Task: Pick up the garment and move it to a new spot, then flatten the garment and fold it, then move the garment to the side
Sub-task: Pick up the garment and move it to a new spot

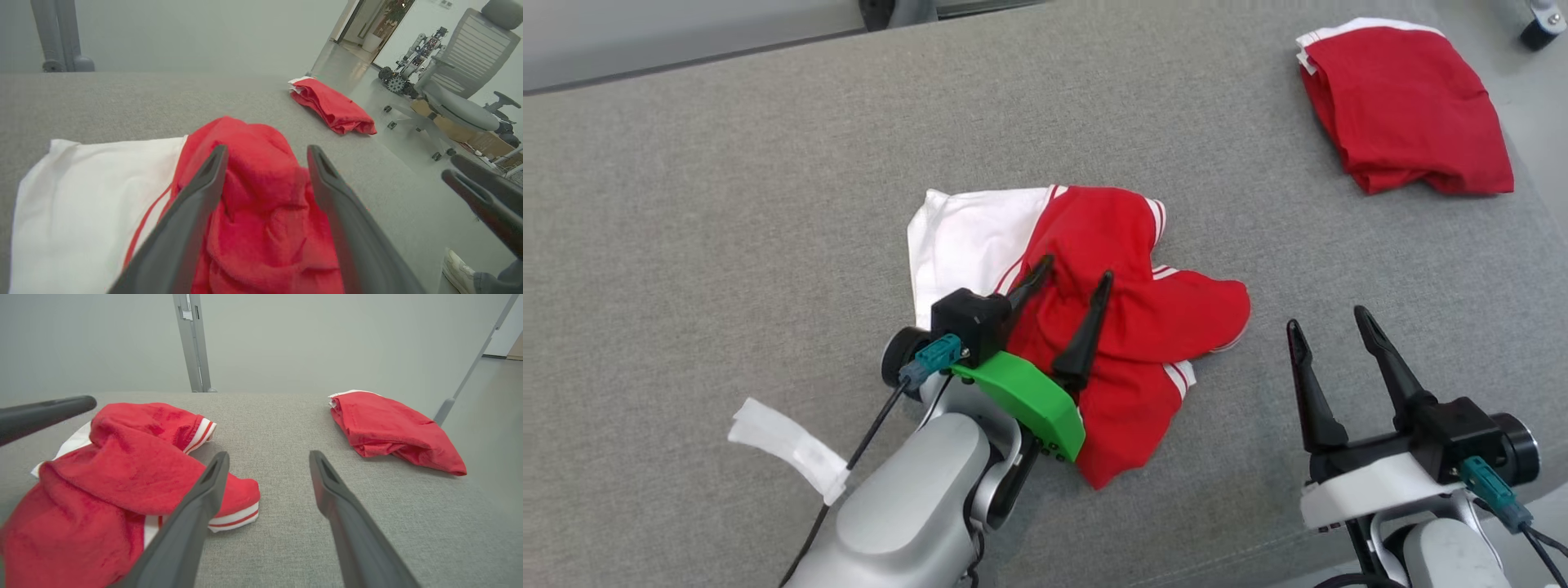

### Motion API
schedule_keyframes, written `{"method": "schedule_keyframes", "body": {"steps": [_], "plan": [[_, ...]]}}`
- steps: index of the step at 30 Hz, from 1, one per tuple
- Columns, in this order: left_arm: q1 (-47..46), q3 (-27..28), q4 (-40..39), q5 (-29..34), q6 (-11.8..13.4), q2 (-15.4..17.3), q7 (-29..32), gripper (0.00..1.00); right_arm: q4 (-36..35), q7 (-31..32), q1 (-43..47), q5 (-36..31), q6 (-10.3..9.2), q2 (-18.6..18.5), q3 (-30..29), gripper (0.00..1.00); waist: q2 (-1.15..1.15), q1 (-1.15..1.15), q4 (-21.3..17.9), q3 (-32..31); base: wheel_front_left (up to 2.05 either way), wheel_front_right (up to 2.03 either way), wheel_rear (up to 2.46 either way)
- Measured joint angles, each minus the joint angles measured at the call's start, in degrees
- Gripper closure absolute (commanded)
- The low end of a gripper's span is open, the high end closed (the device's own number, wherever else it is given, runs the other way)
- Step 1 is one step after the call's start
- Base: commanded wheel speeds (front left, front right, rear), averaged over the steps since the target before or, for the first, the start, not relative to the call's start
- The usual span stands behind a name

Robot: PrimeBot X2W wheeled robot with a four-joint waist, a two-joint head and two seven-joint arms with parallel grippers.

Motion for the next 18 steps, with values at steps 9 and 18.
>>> {"method": "schedule_keyframes", "body": {"steps": [9, 18], "plan": [[18.90, 13.62, -23.03, 12.54, 7.69, 9.58, -0.40, 0.00, -3.48, -0.01, 5.11, -1.11, 0.00, -1.34, -6.19, 0.00, 0.00, 0.00, 3.51, -6.26, 0.00, 0.00, 0.00], [38.87, 26.77, -25.25, 18.59, 3.68, 11.28, -0.40, 0.00, -1.15, 0.00, 9.38, -1.10, 0.00, -2.03, -11.78, 0.00, -0.01, 0.00, 8.37, -11.35, 0.00, 0.00, 0.00]]}}
